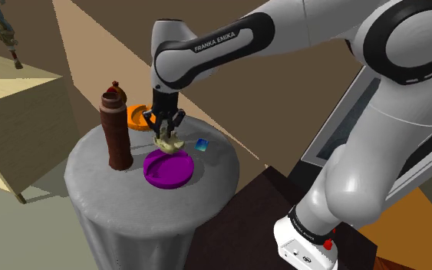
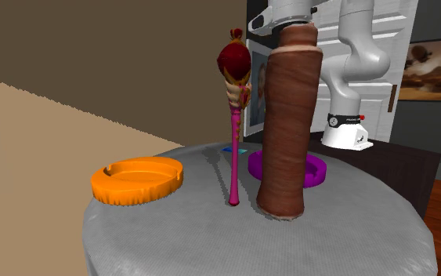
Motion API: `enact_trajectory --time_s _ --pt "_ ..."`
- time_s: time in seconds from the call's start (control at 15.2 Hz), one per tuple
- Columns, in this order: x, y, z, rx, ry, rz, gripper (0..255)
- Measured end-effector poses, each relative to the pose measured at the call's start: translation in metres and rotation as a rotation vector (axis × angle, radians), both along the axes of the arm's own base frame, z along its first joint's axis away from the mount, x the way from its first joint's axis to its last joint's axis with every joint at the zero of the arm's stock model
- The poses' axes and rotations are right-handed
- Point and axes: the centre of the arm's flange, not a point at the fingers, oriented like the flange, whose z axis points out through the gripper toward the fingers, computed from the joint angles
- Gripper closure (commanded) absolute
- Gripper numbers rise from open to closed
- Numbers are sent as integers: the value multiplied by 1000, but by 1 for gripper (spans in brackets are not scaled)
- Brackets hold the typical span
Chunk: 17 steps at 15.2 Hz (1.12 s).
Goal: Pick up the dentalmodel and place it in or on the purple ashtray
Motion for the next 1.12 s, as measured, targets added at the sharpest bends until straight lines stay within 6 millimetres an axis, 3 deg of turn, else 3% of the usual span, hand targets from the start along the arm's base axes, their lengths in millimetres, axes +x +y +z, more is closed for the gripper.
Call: enact_trajectory --time_s 0.13,0.26,1.12 --pt "-16 5 -5 0 0 0 255" --pt "-20 7 -14 -1 0 0 255" --pt "-21 7 -81 -1 0 -1 255"
